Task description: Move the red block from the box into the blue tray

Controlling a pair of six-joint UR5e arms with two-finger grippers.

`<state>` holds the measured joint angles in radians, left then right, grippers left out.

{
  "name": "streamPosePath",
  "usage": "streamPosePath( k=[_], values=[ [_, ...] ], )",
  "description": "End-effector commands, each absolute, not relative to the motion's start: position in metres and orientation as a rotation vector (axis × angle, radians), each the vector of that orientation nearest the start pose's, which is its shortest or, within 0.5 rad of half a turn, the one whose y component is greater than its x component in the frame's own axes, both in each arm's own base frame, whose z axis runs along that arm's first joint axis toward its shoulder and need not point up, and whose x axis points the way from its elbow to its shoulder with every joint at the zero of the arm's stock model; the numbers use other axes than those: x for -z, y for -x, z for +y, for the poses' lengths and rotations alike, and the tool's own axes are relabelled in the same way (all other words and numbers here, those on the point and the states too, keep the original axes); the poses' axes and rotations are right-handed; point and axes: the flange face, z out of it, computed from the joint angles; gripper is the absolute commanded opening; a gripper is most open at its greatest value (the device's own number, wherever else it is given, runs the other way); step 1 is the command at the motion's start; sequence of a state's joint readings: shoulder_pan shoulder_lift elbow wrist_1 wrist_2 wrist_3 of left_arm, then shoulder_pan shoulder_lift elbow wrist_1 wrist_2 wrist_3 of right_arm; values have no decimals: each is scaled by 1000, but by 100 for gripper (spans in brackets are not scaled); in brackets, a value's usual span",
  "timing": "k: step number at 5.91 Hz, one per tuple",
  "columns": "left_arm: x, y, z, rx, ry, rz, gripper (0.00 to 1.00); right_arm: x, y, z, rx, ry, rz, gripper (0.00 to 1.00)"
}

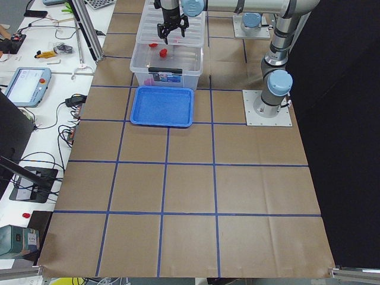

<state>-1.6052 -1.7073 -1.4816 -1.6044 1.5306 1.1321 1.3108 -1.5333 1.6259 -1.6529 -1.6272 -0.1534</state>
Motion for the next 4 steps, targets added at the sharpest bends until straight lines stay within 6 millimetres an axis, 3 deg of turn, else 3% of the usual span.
streamPosePath(
  k=[1,2,3,4],
  values=[
    [-420,157,-562,-36,-2061,2465,97,-474,-83,-515,-51,-207,3181,100],
    [-401,160,-575,-27,-2148,2382,97,-479,-117,-510,-28,-243,3179,100],
    [-387,164,-588,24,-2140,2358,97,-484,-129,-514,-11,-239,3181,100],
    [-358,182,-591,26,-2174,2323,97,-485,-135,-514,-8,-220,3182,100]
  ],
)
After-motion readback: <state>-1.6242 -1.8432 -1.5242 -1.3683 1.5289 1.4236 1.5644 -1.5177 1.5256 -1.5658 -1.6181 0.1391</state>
